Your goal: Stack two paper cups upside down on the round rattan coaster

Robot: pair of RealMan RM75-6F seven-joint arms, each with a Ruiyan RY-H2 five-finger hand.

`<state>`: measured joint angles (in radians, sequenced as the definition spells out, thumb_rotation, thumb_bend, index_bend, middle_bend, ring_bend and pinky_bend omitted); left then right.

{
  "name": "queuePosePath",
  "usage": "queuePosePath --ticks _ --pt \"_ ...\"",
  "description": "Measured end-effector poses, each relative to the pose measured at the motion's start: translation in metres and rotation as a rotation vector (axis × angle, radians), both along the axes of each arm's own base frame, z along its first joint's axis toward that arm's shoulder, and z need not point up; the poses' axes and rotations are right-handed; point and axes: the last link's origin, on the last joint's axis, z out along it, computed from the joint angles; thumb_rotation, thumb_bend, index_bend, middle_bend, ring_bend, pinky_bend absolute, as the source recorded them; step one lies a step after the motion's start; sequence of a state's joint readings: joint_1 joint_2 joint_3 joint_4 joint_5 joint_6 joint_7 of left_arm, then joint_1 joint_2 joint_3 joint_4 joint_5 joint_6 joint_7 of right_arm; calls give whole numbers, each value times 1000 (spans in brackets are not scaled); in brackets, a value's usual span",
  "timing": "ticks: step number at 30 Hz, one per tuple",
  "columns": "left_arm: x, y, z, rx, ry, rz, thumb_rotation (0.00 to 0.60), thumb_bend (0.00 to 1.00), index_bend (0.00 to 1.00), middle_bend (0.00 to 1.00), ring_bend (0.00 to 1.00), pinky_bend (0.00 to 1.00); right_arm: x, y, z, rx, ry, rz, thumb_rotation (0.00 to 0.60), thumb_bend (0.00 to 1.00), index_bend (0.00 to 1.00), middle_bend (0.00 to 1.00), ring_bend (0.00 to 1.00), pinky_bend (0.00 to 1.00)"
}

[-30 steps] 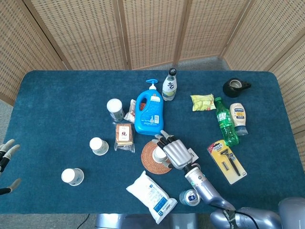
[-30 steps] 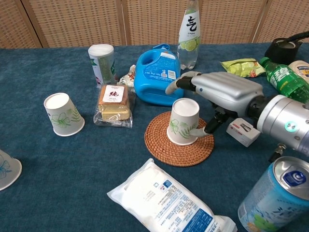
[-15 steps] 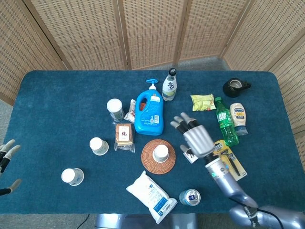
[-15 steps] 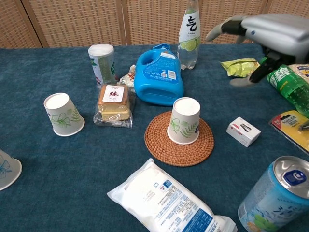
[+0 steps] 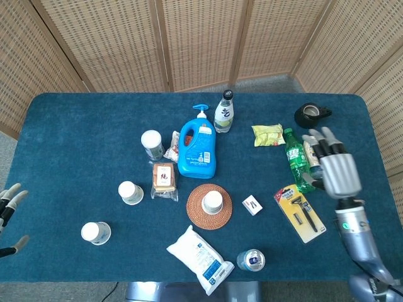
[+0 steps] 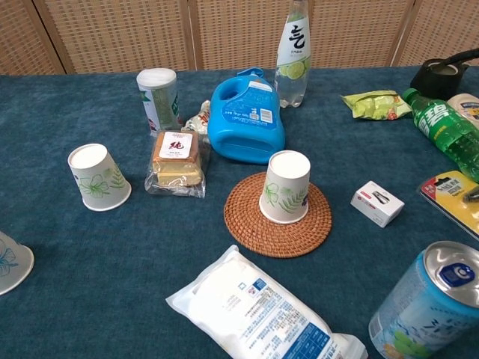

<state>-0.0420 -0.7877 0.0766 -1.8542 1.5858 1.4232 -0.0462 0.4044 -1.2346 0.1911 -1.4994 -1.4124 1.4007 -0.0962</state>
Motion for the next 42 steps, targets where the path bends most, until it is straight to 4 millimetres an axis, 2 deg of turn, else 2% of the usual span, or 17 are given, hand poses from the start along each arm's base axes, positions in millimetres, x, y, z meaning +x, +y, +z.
queuePosePath --ticks 8,17,22,27,36,42 --pt "1 4 -5 -14 3 5 600 316 0 0 0 0 -46 37 14 -9 8 -65 600 155 157 133 0 225" --pt "2 2 -30 -114 16 15 600 316 0 0 0 0 -73 72 17 -19 -18 -117 600 153 154 124 0 222" --pt "1 1 -55 -190 13 15 600 316 0 0 0 0 -75 76 19 -26 -20 -114 600 156 154 124 0 222" --pt "7 9 -81 -261 6 -15 600 316 0 0 0 0 -72 79 22 -38 -39 -109 600 158 155 124 0 222" --pt "21 26 -108 -327 41 -59 600 316 0 0 0 0 -68 80 26 -57 -72 -103 600 177 155 124 0 222" --pt "23 29 -120 -351 61 -59 600 316 0 0 0 0 -68 79 25 -56 -98 -107 600 183 155 124 0 222"
